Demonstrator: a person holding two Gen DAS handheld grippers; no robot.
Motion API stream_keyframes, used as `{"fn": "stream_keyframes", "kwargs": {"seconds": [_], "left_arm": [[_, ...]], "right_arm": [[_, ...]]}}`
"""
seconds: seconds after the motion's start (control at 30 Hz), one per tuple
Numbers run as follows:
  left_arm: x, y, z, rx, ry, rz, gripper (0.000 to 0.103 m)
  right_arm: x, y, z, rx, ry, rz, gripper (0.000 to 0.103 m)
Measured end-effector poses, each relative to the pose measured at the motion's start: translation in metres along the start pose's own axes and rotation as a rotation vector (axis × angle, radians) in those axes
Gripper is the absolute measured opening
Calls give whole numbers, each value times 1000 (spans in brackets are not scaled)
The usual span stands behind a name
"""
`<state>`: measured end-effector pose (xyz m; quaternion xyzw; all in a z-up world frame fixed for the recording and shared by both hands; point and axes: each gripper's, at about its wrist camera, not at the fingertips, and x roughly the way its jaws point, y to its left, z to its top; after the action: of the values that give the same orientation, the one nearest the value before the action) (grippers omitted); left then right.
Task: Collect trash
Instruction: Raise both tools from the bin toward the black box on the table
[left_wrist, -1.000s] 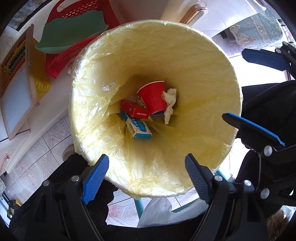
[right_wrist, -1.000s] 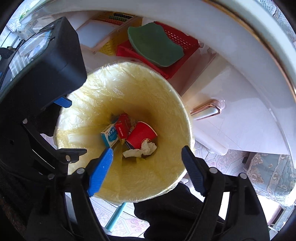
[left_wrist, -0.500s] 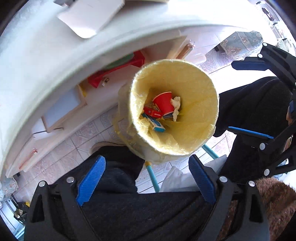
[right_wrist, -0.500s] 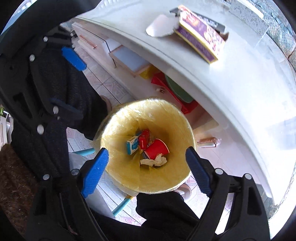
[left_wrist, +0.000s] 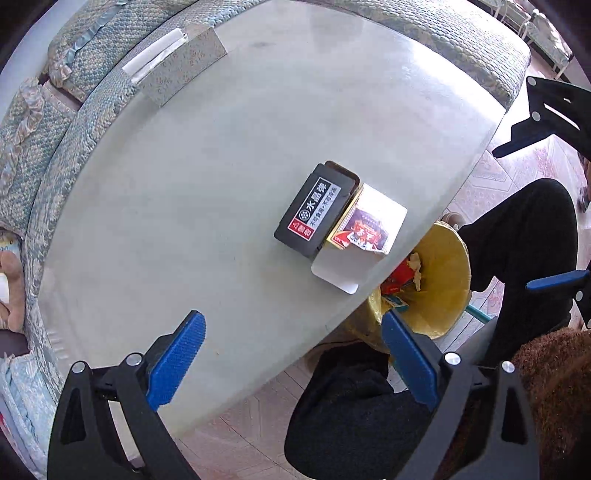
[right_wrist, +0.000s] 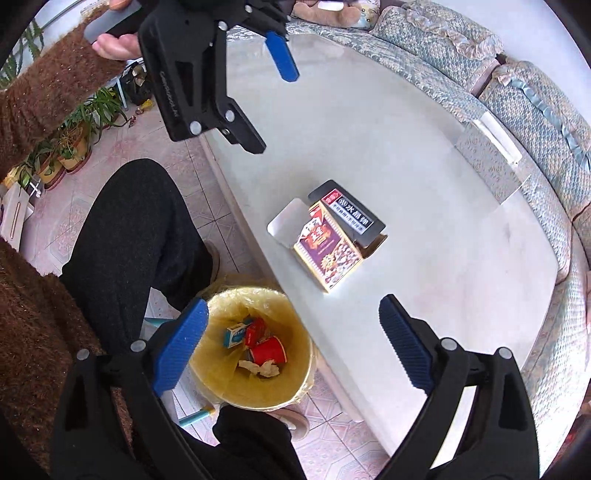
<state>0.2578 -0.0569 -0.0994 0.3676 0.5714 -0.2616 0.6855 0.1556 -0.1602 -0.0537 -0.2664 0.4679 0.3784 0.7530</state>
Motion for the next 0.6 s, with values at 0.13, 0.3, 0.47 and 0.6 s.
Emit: {"fn": "stream_keyframes", "kwargs": {"seconds": [0.13,0.3,0.47,0.6], "left_arm": [[11,0,37,82,23,-3,94],[39,-2,72,140,62,-33,94],[77,-4,97,188,119,-55,94],[99,-2,107,201,142,-81,94]], "right_arm": [[-7,-16,14,-34,-1,34,91],[-3,-31,24,-76,0,93,91],[12,-34,25,-127,27,143,91],[30,-37,23,-144,64,173,91]]}}
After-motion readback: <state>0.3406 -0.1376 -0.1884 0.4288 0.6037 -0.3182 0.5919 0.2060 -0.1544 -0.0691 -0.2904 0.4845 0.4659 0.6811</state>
